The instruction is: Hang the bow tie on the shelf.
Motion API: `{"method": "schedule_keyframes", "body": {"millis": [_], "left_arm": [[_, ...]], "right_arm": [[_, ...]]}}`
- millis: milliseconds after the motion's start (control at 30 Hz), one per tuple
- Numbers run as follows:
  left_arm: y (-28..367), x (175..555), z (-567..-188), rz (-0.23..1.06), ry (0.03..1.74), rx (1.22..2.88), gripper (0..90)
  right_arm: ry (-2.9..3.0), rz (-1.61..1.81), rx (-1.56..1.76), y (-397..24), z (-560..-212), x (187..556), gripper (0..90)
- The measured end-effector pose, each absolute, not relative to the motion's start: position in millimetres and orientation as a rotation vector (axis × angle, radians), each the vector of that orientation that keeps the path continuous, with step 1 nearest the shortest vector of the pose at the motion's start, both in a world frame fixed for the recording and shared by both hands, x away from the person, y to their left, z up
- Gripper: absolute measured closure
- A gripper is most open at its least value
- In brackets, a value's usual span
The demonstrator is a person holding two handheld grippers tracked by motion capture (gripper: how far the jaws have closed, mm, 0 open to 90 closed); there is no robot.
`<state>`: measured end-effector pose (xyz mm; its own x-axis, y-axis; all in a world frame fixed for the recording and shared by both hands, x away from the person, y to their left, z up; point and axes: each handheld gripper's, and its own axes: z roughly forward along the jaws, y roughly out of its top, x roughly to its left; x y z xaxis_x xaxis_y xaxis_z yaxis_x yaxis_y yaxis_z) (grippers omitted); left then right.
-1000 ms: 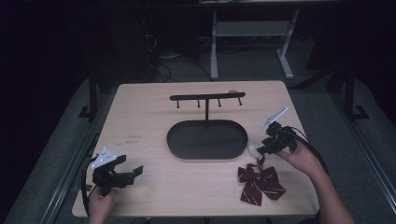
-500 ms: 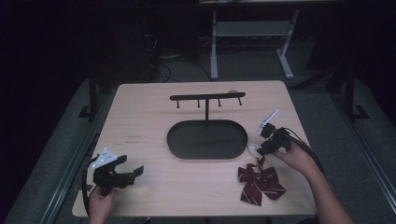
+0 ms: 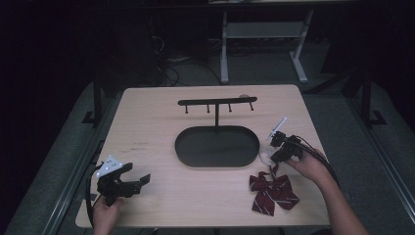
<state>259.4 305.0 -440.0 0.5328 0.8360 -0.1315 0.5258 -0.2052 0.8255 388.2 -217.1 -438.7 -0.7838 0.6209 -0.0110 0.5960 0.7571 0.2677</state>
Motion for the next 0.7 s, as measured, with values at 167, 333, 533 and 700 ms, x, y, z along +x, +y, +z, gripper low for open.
{"method": "schedule_keyframes", "body": {"millis": [167, 333, 533, 700], "left_arm": [[304, 259, -439, 0.439, 1.109, 1.883, 13.1], [305, 259, -440, 0.436, 1.114, 1.877, 13.1], [304, 259, -440, 0.435, 1.116, 1.883, 13.1], [304, 259, -440, 0.439, 1.113, 1.885, 13.1]], "right_arm": [[2.865, 0.378, 0.989, -219, -439, 388, 85.4], [2.880, 0.389, 1.001, -223, -438, 388, 86.2], [2.893, 0.478, 1.007, -229, -428, 384, 86.6], [2.902, 0.534, 0.984, -233, -419, 379, 86.5]]}}
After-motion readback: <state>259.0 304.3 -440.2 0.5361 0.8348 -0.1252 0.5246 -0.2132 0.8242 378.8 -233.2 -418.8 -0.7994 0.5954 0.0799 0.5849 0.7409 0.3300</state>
